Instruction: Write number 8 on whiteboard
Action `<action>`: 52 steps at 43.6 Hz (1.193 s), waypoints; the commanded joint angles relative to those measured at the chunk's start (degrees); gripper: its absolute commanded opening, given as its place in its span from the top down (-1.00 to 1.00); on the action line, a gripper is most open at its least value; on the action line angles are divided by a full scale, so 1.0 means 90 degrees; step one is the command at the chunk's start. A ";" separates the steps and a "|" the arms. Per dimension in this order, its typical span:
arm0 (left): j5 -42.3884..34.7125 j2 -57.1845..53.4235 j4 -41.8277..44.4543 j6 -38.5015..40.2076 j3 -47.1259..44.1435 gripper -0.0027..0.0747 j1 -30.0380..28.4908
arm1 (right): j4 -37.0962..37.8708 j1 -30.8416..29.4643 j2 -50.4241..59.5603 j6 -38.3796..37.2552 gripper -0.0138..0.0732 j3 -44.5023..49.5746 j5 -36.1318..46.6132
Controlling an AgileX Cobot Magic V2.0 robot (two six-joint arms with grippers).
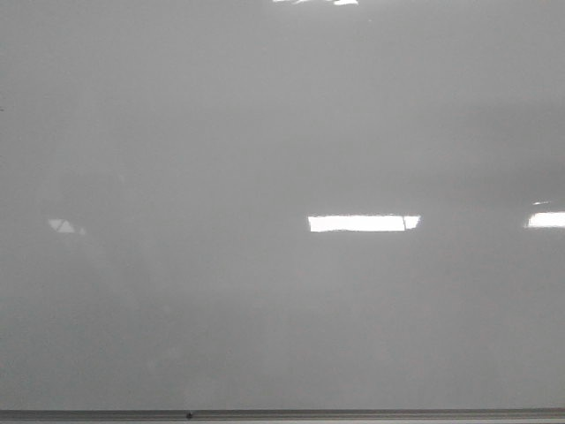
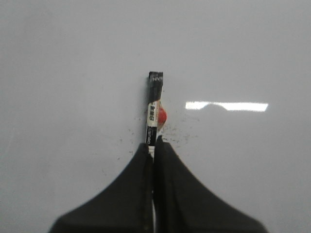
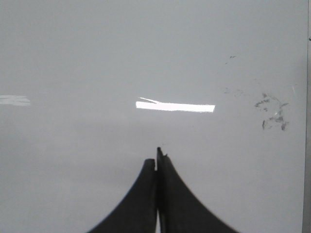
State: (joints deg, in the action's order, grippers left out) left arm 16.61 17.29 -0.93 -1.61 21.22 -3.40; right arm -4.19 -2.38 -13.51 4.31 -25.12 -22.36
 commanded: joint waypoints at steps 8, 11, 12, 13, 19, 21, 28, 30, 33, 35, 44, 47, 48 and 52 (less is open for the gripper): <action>-0.0552 0.0450 -0.0037 -0.0015 0.0288 0.71 -0.0007 | 0.0030 -0.0031 -0.0453 0.0035 0.71 -0.0284 0.0339; -0.0552 0.0450 -0.0037 -0.0015 0.0288 0.30 -0.0007 | 0.0030 -0.0031 -0.0453 0.0035 0.48 -0.0284 0.0339; -0.0552 0.0450 -0.0037 -0.0015 0.0288 0.21 -0.0007 | 0.0030 -0.0031 -0.0453 0.0035 0.37 -0.0284 0.0339; -0.0552 0.0450 -0.0037 -0.0015 0.0288 0.00 -0.0007 | 0.0030 -0.0031 -0.0453 0.0035 0.26 -0.0284 0.0339; -0.0594 0.0450 -0.0049 -0.0015 0.0288 -0.69 -0.0007 | 0.0030 -0.0031 -0.0453 0.0035 -0.39 -0.0284 0.0339; -0.0592 0.0454 -0.0076 -0.0015 0.0288 -0.75 -0.0007 | 0.0030 -0.0031 -0.0453 0.0035 -0.50 -0.0284 0.0339; -0.0607 0.0928 -0.0063 -0.0276 0.0354 -0.75 0.0080 | 0.0030 -0.0031 -0.0453 0.0035 -0.56 -0.0284 0.0339; -0.0579 0.1339 -0.0063 -0.0377 0.0441 -0.75 0.0150 | 0.0030 -0.0031 -0.0453 0.0035 -0.56 -0.0284 0.0339; -0.0543 0.1990 -0.0063 -0.0422 0.0641 -0.75 0.0293 | 0.0030 -0.0031 -0.0453 0.0035 -0.56 -0.0284 0.0339; -0.0530 0.2454 -0.0063 -0.0422 0.0846 -0.75 0.0352 | 0.0030 -0.0031 -0.0453 0.0035 -0.56 -0.0284 0.0339; -0.0755 0.4396 -0.0027 -0.0422 0.1697 -0.75 0.0145 | 0.0030 -0.0031 -0.0453 0.0035 -0.56 -0.0284 0.0321; -0.0933 0.4868 -0.0027 -0.0422 0.1926 -0.75 -0.0003 | 0.0030 -0.0031 -0.0453 0.0035 -0.56 -0.0284 0.0294; -0.0998 0.5053 -0.0027 -0.0422 0.2012 -0.75 -0.0059 | 0.0030 -0.0031 -0.0453 0.0035 -0.56 -0.0284 0.0280; -0.1251 0.5517 -0.0007 -0.0422 0.2214 -0.75 -0.0136 | 0.0030 -0.0031 -0.0453 0.0035 -0.56 -0.0284 0.0273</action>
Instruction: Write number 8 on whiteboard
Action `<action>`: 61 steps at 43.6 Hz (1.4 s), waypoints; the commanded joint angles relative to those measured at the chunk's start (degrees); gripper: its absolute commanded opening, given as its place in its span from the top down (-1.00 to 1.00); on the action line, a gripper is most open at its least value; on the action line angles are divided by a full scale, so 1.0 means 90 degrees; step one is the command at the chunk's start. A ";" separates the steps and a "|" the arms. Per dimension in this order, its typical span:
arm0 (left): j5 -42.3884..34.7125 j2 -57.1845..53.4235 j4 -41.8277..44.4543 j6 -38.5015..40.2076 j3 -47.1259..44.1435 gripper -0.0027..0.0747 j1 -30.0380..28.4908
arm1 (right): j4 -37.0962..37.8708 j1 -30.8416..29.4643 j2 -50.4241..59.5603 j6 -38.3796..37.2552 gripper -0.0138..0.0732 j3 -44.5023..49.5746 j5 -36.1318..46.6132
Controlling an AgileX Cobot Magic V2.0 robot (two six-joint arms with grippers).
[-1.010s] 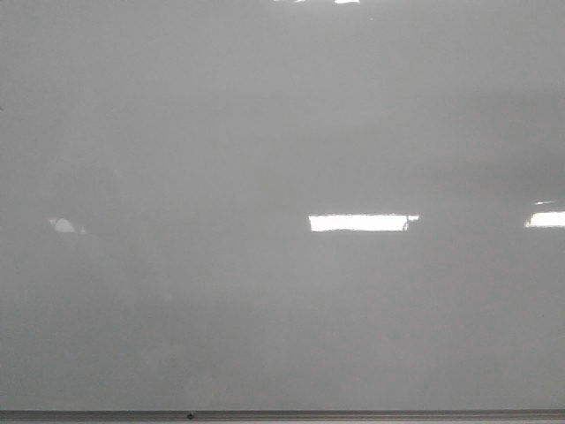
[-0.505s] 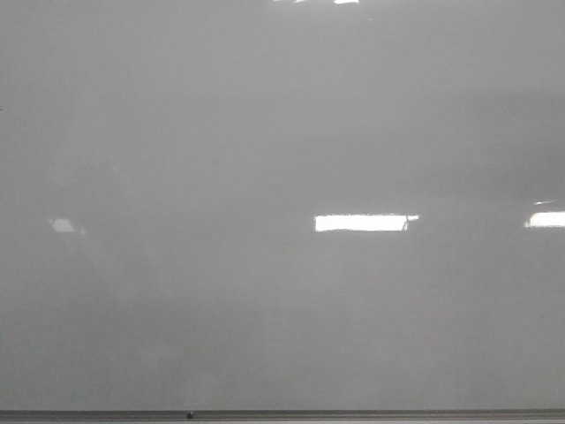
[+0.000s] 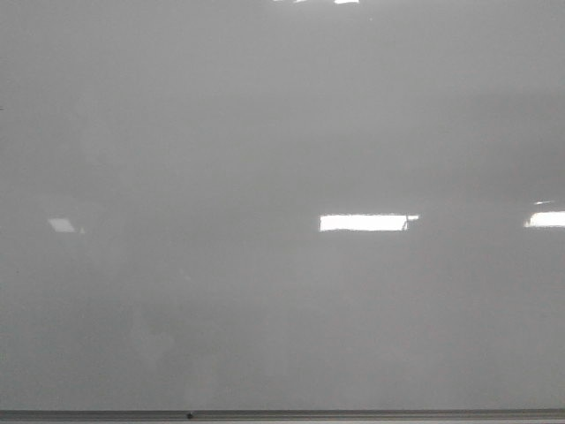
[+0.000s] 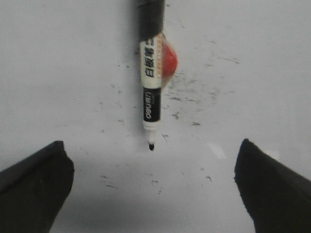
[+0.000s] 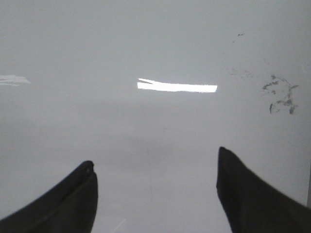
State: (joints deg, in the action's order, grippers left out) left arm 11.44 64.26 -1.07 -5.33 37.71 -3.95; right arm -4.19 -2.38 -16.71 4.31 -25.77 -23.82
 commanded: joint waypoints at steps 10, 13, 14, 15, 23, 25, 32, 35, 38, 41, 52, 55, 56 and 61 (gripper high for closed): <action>-0.1271 0.1197 0.0119 -0.0015 0.0586 -0.69 -0.0063 | 0.0030 -0.0031 -0.0097 0.0035 -0.56 -0.0213 0.0435; -0.1518 0.1376 0.0254 -0.0015 0.0586 -0.63 -0.0063 | 0.0030 -0.0031 -0.0097 0.0035 -0.56 -0.0213 0.0435; -0.1593 0.1431 0.0286 -0.0015 0.0586 -0.61 -0.0063 | 0.0030 -0.0031 -0.0097 0.0035 -0.56 -0.0213 0.0435; -0.1665 0.1476 0.0287 -0.0015 0.0586 -0.59 -0.0063 | 0.0030 -0.0031 -0.0097 0.0035 -0.56 -0.0213 0.0435; -0.2117 0.1761 0.0401 -0.0025 0.0586 -0.40 -0.0063 | 0.0030 -0.0031 -0.0097 0.0035 -0.56 -0.0213 0.0435; -0.2148 0.1807 0.0401 -0.0025 0.0586 -0.35 -0.0063 | 0.0030 -0.0031 -0.0097 0.0035 -0.56 -0.0213 0.0435; -0.2151 0.1870 0.0401 -0.0025 0.0586 -0.04 -0.0063 | 0.0030 -0.0031 -0.0097 0.0035 -0.56 -0.0213 0.0435; -0.2163 0.1870 0.0401 -0.0025 0.0586 0.14 -0.0063 | 0.0030 -0.0031 -0.0097 0.0035 -0.56 -0.0213 0.0435; -0.2199 0.1870 0.0401 -0.0025 0.0586 0.34 -0.0063 | 0.0030 -0.0031 -0.0097 0.0035 -0.56 -0.0213 0.0435; -0.2215 0.1870 0.0401 -0.0037 0.0586 0.51 -0.0063 | 0.0030 -0.0031 -0.0097 0.0035 -0.56 -0.0213 0.0435; -0.2266 0.1841 0.0401 -0.0037 0.0586 0.89 -0.0063 | 0.0030 -0.0031 -0.0097 0.0035 -0.56 -0.0213 0.0435; -0.2119 0.1707 0.0401 -0.0037 0.0586 0.94 -0.0051 | 0.0030 -0.0031 -0.0097 0.0035 -0.56 -0.0213 0.0435; -0.2013 0.1639 0.0401 -0.0037 0.0600 0.95 -0.0050 | 0.0030 -0.0031 -0.0097 0.0035 -0.56 -0.0213 0.0435; -0.0493 0.1143 0.0188 -0.0037 0.0915 0.96 0.0044 | 0.0030 -0.0031 -0.0097 0.0035 -0.56 -0.0213 0.0419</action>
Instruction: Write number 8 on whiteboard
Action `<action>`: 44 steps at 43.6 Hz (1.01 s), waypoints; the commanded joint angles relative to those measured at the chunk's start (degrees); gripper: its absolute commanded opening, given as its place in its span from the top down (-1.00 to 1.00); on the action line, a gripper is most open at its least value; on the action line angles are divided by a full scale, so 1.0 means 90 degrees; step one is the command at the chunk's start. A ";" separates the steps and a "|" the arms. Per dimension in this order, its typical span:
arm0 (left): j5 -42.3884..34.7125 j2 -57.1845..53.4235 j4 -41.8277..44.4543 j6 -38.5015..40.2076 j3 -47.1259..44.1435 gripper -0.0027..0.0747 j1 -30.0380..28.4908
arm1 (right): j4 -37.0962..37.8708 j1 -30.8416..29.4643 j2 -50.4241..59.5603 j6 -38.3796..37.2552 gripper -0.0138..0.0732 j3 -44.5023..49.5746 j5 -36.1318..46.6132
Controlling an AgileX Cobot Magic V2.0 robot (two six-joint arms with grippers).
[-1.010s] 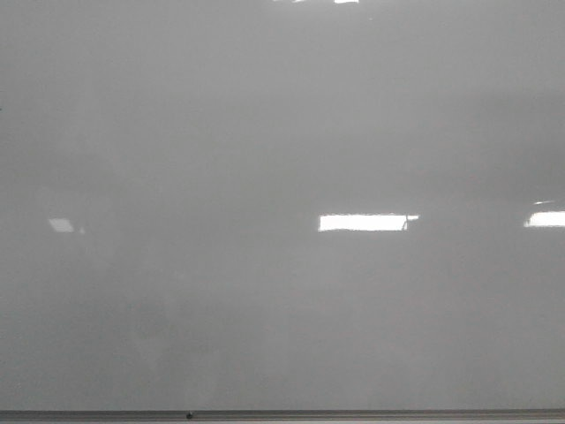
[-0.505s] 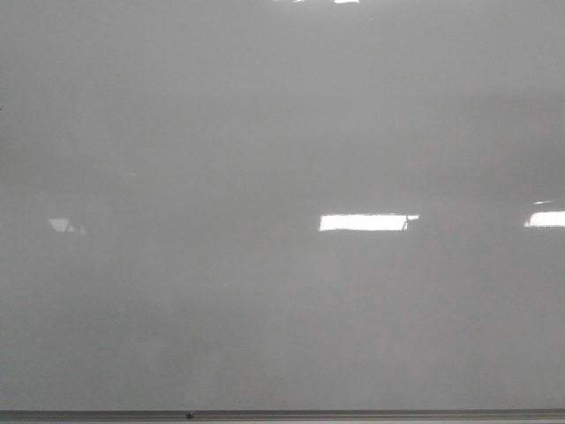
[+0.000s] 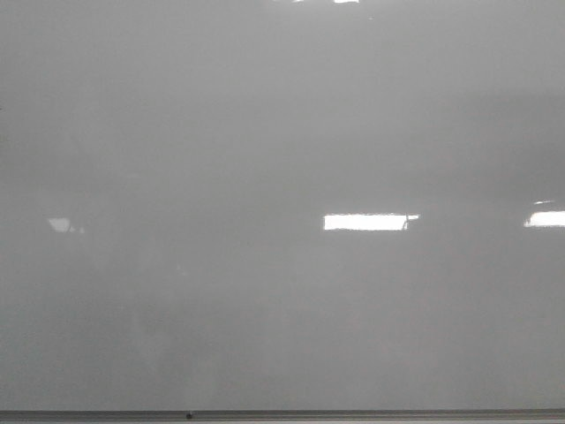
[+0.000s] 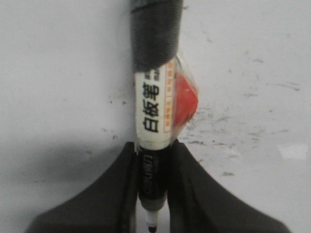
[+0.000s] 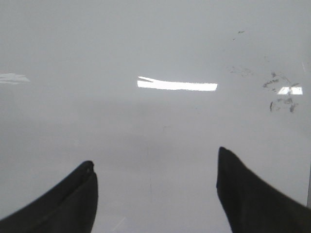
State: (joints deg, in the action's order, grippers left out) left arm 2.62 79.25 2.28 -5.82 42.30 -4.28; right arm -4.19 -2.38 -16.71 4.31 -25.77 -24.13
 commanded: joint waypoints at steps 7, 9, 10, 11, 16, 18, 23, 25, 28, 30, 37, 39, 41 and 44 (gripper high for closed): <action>0.3390 -0.0756 -0.0504 -0.0294 0.1464 0.96 0.0575 | 0.0030 -0.0031 -0.0225 0.0035 -0.56 -0.0280 0.0241; 0.3972 -0.0743 -0.0681 -0.0628 0.1641 0.96 0.0779 | 0.0030 -0.0027 -0.0336 0.0035 -0.56 -0.0365 0.0055; 0.4211 -0.0743 -0.0751 -0.0842 0.1732 0.96 0.0901 | 0.0023 -0.0027 -0.0416 0.0035 -0.56 -0.0419 -0.0044; 0.4432 -0.0731 -0.0870 -0.1062 0.1800 0.96 0.1026 | 0.0015 -0.0019 -0.0469 0.0035 -0.56 -0.0479 -0.0152; 0.5366 -0.0696 -0.1613 -0.2224 0.2061 0.96 0.1719 | -0.0116 0.0100 -0.0981 0.0041 -0.56 -0.0855 -0.0635; 0.5678 -0.0682 -0.1917 -0.2881 0.2107 0.96 0.1946 | -0.0141 0.0221 -0.1210 0.0091 -0.56 -0.0986 -0.0819; 0.6401 -0.0682 -0.2563 -0.4747 0.2168 0.96 0.2707 | -0.0378 0.0742 -0.1853 0.0624 -0.56 -0.1474 -0.1462; 0.6568 -0.0682 -0.2784 -0.5264 0.2196 0.96 0.2957 | -0.0594 0.0974 -0.2129 0.0942 -0.56 -0.1652 -0.1790; 0.6721 -0.0696 -0.2996 -0.5784 0.2265 0.96 0.3339 | -0.1052 0.1391 -0.2506 0.1541 -0.56 -0.1968 -0.2305; 0.6755 -0.0696 -0.3086 -0.5887 0.2344 0.96 0.3568 | -0.1374 0.1641 -0.2744 0.1908 -0.56 -0.2216 -0.2660; 0.6851 -0.0696 -0.3098 -0.5961 0.2630 0.96 0.4086 | -0.2676 0.2491 -0.3567 0.3345 -0.56 -0.2892 -0.3528; 0.6851 -0.0708 -0.3169 -0.6036 0.2671 0.96 0.4181 | -0.3146 0.2706 -0.3845 0.3762 -0.56 -0.3063 -0.3549; 0.6851 -0.0718 -0.3263 -0.6135 0.2695 0.96 0.4262 | -0.3496 0.2844 -0.4075 0.4119 -0.56 -0.3208 -0.3521; 0.6861 -0.0718 -0.3378 -0.6180 0.2701 0.96 0.4330 | -0.3893 0.2970 -0.4438 0.4545 -0.56 -0.3442 -0.3534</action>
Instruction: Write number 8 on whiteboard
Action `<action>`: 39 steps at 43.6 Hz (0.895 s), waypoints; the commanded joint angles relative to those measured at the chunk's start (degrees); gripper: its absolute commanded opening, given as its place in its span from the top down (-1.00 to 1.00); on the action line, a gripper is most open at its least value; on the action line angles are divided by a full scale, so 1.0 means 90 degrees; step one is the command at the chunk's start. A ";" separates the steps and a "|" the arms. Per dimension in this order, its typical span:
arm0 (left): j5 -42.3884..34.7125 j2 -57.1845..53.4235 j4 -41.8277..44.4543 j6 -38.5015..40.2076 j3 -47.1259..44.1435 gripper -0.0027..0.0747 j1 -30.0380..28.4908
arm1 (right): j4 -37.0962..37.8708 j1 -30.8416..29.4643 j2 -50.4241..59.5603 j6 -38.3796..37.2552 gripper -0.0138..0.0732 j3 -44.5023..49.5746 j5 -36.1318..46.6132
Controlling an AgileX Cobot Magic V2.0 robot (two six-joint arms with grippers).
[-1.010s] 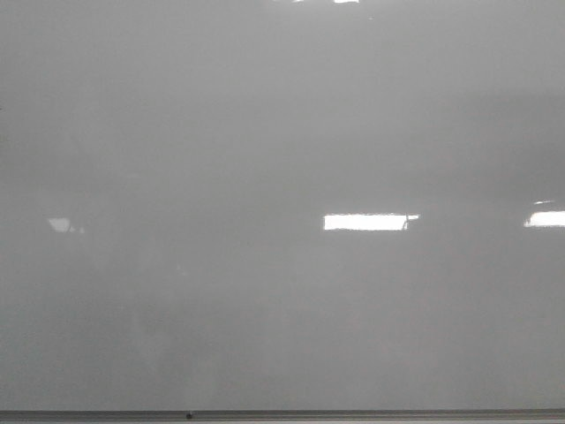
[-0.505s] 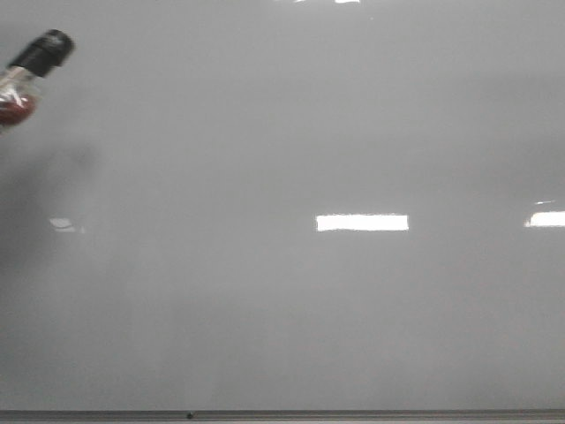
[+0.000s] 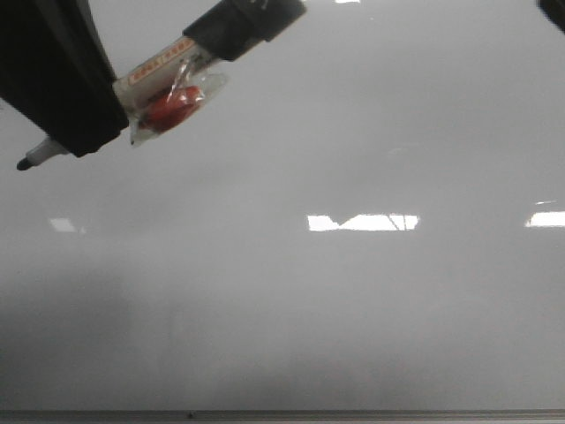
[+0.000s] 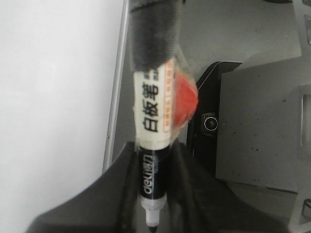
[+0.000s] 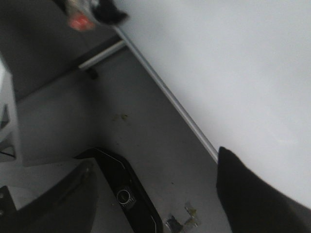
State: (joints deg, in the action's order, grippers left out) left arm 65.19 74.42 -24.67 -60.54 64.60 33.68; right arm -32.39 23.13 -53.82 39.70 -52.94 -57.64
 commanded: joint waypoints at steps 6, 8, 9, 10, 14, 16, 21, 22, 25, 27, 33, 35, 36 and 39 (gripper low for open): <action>-0.0091 -0.0182 -0.0393 -0.0100 0.0224 0.96 0.0202 | -0.1199 0.0383 -0.1071 0.1086 -0.56 -0.0950 -0.0075; -0.0091 -0.0182 -0.0422 -0.0100 0.0224 0.96 0.0202 | -0.1203 0.0531 -0.1324 0.1104 -0.56 -0.1149 -0.0160; -0.0091 -0.0182 -0.0422 -0.0100 0.0224 0.96 0.0202 | -0.1203 0.0627 -0.1459 0.1111 -0.56 -0.1220 -0.0190; -0.0091 -0.0182 -0.0422 -0.0100 0.0224 0.96 0.0202 | -0.1203 0.0700 -0.1523 0.1116 -0.56 -0.1288 -0.0203; -0.0091 -0.0182 -0.0422 -0.0100 0.0224 0.96 0.0202 | -0.1203 0.0996 -0.1924 0.1123 -0.56 -0.1565 -0.0202; -0.0091 -0.0182 -0.0422 -0.0100 0.0224 0.96 0.0202 | -0.1197 0.1130 -0.2092 0.1130 -0.56 -0.1690 -0.0202; -0.0091 -0.0182 -0.0422 -0.0100 0.0224 0.96 0.0202 | -0.1197 0.1303 -0.2412 0.1169 -0.56 -0.1959 -0.0215; -0.0091 -0.0182 -0.0422 -0.0100 0.0224 0.96 0.0202 | -0.1197 0.1325 -0.2456 0.1169 -0.56 -0.1995 -0.0215; -0.0091 -0.0182 -0.0422 -0.0100 0.0224 0.96 0.0202 | -0.1197 0.1361 -0.2593 0.1188 -0.56 -0.2101 -0.0228; -0.0091 -0.0182 -0.0422 -0.0100 0.0224 0.96 0.0202 | -0.1197 0.1375 -0.2656 0.1188 -0.55 -0.2155 -0.0247; -0.0102 -0.0182 -0.0422 -0.0100 0.0224 0.96 0.0202 | -0.1191 0.1375 -0.2846 0.1188 -0.28 -0.2172 -0.0263; -0.0102 -0.0182 -0.0422 -0.0100 0.0224 0.96 0.0202 | -0.1191 0.1375 -0.2873 0.1188 -0.18 -0.2177 -0.0263; -0.0102 -0.0182 -0.0422 -0.0100 0.0224 0.96 0.0202 | -0.1191 0.1375 -0.2874 0.1188 -0.13 -0.2184 -0.0257; -0.0102 -0.0182 -0.0422 -0.0100 0.0224 0.96 0.0202 | -0.1197 0.1375 -0.2874 0.1188 0.02 -0.2194 -0.0245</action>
State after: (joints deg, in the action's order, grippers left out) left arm 65.27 74.42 -25.74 -61.41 64.69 35.03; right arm -40.23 35.50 -81.34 49.58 -70.49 -60.53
